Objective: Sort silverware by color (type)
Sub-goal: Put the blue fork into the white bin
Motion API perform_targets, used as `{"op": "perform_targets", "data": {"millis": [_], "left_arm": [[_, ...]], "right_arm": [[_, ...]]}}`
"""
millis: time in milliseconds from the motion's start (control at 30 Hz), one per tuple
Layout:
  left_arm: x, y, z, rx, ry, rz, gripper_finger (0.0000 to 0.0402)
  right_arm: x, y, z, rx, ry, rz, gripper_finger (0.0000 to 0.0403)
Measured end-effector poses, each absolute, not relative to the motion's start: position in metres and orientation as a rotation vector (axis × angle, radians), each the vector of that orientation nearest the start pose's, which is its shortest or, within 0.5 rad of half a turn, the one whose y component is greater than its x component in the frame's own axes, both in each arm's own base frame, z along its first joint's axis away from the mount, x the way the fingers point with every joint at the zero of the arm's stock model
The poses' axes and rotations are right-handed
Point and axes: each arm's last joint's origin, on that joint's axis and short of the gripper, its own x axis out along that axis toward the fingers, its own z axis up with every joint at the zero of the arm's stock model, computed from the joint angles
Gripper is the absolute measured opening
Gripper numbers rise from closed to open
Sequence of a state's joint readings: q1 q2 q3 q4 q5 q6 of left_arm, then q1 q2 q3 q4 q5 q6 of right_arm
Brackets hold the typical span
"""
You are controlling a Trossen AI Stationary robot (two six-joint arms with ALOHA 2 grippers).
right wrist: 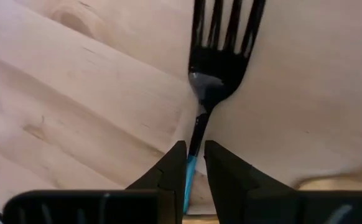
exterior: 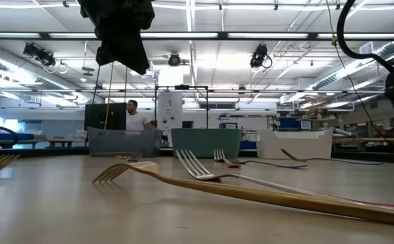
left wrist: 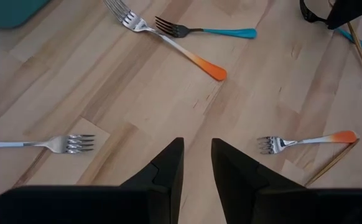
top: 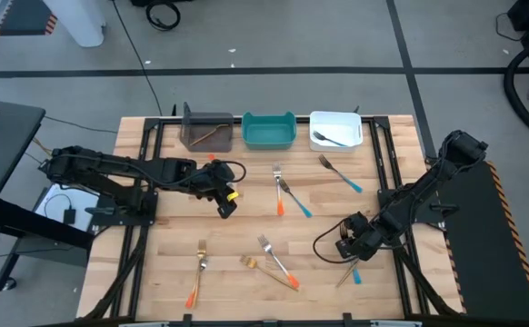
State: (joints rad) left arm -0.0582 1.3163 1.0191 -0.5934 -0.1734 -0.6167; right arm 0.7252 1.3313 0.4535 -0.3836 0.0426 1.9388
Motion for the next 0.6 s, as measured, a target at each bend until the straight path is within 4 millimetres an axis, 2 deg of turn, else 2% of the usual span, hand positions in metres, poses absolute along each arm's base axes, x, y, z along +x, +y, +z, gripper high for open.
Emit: {"op": "perform_targets", "data": {"millis": [233,367,467,600], "left_arm": [[0.266,-0.010,0.270,-0.463,0.808,0.393,0.0091],[0.266,-0.009,0.270,-0.453,0.800,0.411,0.0091],[0.266,-0.009,0.270,-0.453,0.800,0.412,0.0091],[0.266,-0.009,0.271,-0.450,0.795,0.409,0.0091]], "right_arm": [[0.144,0.120,0.118,1.108,1.256,-0.738,0.0015],[0.146,0.119,0.119,1.102,1.251,-0.713,0.0012],[0.150,0.121,0.126,1.105,1.201,-0.691,0.0009],[0.162,0.122,0.145,1.065,1.013,-0.649,0.0008]]}}
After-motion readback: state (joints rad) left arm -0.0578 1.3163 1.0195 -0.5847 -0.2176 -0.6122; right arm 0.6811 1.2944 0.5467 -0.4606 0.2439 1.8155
